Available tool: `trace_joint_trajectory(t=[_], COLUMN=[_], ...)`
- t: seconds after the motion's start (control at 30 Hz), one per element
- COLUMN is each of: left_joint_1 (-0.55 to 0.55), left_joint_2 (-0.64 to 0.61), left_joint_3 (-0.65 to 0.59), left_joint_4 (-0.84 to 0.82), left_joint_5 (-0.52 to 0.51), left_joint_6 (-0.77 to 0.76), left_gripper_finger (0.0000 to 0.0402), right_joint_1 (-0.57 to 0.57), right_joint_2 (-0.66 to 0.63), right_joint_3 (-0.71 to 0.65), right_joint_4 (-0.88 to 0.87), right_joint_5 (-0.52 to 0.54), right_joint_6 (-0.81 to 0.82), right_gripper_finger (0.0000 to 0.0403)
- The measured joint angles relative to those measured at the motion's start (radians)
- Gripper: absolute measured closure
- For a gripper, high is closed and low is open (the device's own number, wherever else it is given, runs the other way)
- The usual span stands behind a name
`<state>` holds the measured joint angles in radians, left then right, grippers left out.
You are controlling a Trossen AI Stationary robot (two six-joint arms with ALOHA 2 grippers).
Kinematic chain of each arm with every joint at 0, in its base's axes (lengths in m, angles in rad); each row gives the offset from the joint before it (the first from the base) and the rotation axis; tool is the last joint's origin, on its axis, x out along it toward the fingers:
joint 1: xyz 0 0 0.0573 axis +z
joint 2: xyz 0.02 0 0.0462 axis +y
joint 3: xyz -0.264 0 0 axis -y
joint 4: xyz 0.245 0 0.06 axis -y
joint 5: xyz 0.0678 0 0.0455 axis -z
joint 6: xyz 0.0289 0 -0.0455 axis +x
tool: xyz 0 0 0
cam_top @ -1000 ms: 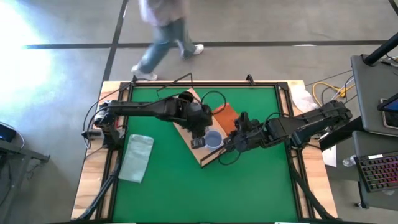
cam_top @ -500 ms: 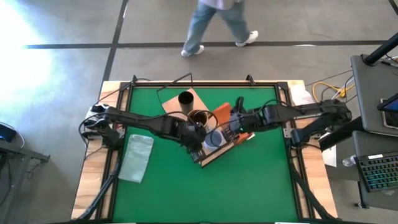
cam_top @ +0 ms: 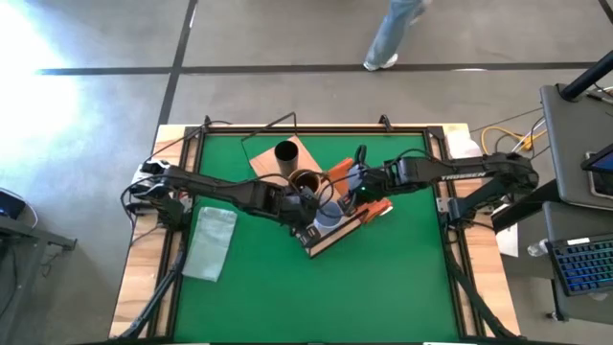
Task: Stack small to large cups/mugs on shelf
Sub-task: Put the blue mug on the shelf
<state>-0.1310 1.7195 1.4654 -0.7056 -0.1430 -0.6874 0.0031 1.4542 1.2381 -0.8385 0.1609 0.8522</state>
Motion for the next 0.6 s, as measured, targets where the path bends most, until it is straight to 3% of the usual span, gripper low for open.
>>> trace_joint_trajectory(t=[0.6], left_joint_1=[-0.001], left_joint_2=[0.000], left_joint_3=[-0.018], left_joint_4=[0.046], left_joint_5=[-0.031], left_joint_6=[-0.009], left_gripper_finger=[0.0396], right_joint_1=[-0.012], right_joint_2=[0.036], right_joint_3=[-0.142], right_joint_4=[0.228], right_joint_5=[-0.097], right_joint_6=[0.012], right_gripper_finger=[0.0394])
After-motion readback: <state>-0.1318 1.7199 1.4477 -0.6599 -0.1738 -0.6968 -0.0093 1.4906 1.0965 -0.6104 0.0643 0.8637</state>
